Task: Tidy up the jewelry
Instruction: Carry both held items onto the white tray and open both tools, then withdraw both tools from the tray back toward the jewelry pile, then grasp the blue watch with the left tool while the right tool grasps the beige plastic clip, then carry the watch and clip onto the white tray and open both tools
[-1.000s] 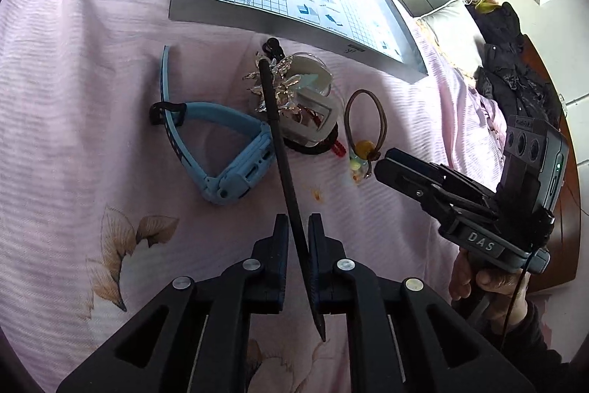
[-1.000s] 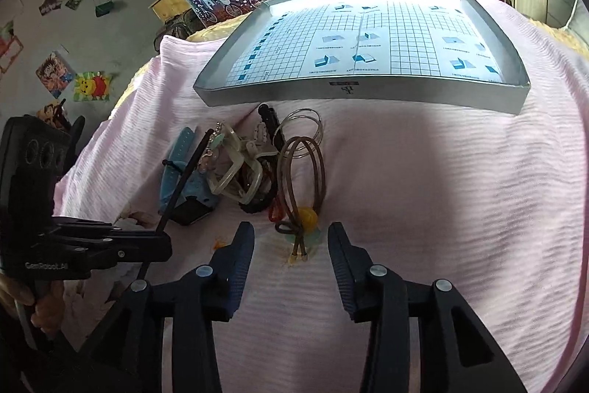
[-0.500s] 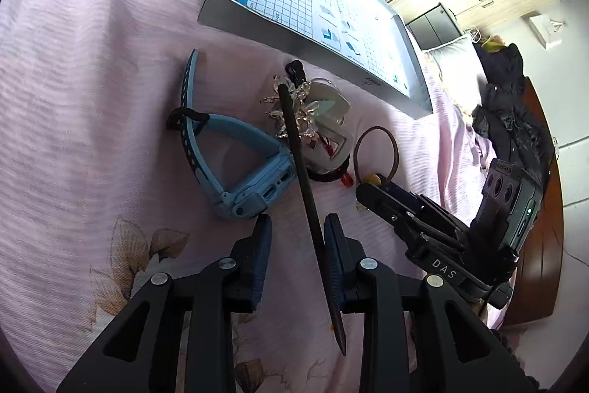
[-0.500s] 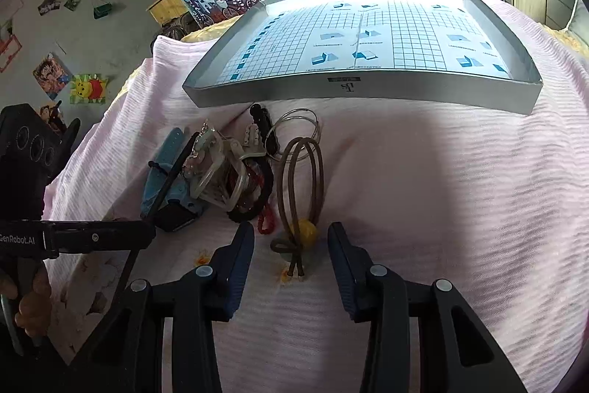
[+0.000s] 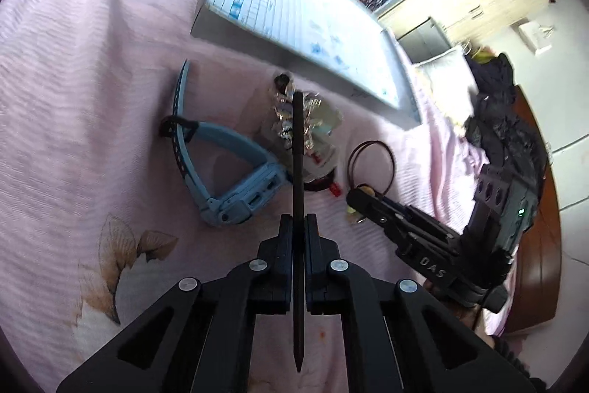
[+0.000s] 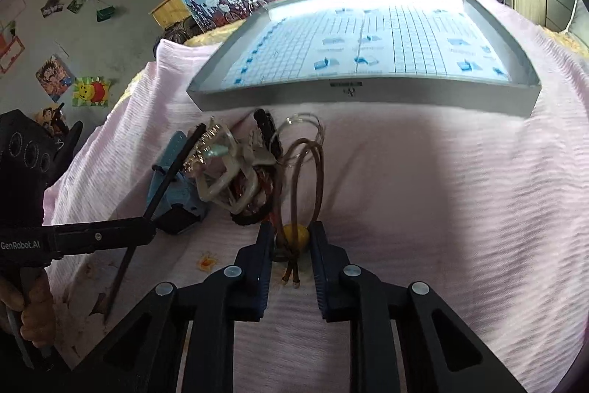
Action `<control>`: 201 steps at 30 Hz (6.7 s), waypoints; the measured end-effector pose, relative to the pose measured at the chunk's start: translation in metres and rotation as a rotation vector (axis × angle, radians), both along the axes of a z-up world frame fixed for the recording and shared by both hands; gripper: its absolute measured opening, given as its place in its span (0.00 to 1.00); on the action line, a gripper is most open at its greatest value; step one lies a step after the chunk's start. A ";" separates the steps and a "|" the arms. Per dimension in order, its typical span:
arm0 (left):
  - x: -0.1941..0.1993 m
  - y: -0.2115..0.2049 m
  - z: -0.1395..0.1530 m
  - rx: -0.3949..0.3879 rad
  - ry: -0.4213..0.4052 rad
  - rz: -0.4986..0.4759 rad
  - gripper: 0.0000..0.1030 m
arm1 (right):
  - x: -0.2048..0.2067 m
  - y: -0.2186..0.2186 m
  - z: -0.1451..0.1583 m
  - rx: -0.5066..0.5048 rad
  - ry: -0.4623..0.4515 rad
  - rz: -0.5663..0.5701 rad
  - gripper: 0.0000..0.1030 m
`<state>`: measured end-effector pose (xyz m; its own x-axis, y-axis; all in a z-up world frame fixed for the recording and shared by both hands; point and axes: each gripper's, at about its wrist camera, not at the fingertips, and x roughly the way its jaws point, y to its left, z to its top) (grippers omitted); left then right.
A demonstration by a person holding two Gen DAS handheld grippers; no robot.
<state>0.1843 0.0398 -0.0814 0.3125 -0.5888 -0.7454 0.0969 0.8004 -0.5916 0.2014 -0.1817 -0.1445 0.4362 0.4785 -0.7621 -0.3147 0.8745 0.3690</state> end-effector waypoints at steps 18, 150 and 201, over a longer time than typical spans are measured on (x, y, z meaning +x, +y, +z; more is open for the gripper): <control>0.015 -0.008 0.048 -0.045 -0.232 0.065 0.03 | 0.014 -0.025 0.043 0.070 -0.241 -0.084 0.18; 0.001 -0.026 -0.028 0.349 -0.191 -0.160 0.26 | 0.030 0.030 0.012 0.039 -0.113 0.103 0.05; 0.052 -0.013 0.051 0.063 -0.526 0.195 0.16 | 0.046 -0.041 0.057 0.225 -0.361 -0.234 0.05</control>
